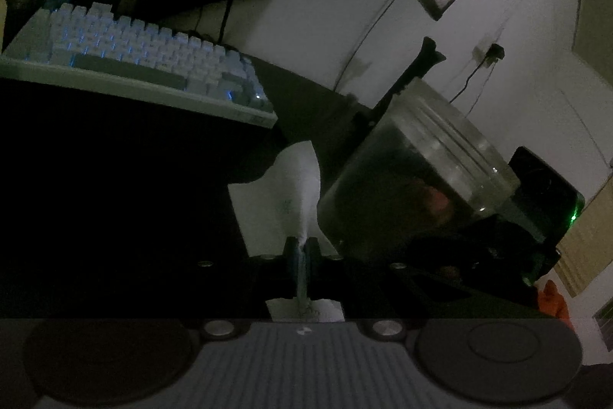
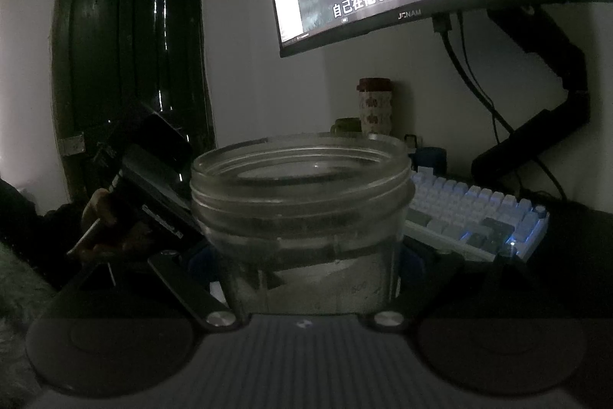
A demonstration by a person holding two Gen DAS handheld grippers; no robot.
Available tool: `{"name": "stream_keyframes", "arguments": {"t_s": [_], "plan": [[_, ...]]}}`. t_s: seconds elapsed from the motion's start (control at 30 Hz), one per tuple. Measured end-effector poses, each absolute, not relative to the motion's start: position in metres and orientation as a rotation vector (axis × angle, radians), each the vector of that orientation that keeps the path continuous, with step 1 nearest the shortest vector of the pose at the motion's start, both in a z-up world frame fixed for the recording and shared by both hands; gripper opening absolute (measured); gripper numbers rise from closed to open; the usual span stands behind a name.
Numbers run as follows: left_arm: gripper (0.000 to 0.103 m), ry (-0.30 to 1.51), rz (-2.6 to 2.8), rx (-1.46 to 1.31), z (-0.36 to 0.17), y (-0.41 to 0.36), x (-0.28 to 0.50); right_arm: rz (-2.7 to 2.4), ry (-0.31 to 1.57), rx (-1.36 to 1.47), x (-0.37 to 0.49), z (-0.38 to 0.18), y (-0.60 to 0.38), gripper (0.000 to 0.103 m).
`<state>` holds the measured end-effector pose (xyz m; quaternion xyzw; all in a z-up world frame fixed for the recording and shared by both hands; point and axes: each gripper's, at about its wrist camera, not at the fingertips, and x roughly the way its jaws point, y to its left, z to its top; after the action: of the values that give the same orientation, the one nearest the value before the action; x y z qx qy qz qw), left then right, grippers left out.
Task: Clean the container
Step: 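Wipe inside the jar with the left tool's tissue while the right tool holds the jar, then rub the tissue around the jar's inner wall with the left tool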
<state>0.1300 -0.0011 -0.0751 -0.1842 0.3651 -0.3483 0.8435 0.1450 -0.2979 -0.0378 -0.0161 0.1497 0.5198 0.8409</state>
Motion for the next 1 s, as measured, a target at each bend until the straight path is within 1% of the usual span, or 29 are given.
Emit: {"name": "stream_keyframes", "arguments": {"t_s": [0.37,0.6,0.8,0.9,1.0], "plan": [[0.003,0.716,-0.782,-0.425,-0.049,0.008,0.119,1.095,0.328,-0.035,0.144,-0.039,-0.297,0.093],[0.003,0.744,-0.755,-0.401,-0.06,0.002,0.123,1.088,0.336,-0.042,0.144,-0.04,-0.294,0.094],[0.003,0.761,-0.747,-0.42,-0.071,0.004,0.131,1.076,0.384,-0.06,0.147,-0.045,-0.284,0.098],[0.003,0.772,-0.743,-0.417,-0.072,0.002,0.132,1.079,0.391,-0.011,0.149,-0.046,-0.286,0.098],[0.003,0.774,-0.735,-0.419,-0.072,0.002,0.133,1.069,0.406,-0.024,0.15,-0.046,-0.284,0.099]]}}
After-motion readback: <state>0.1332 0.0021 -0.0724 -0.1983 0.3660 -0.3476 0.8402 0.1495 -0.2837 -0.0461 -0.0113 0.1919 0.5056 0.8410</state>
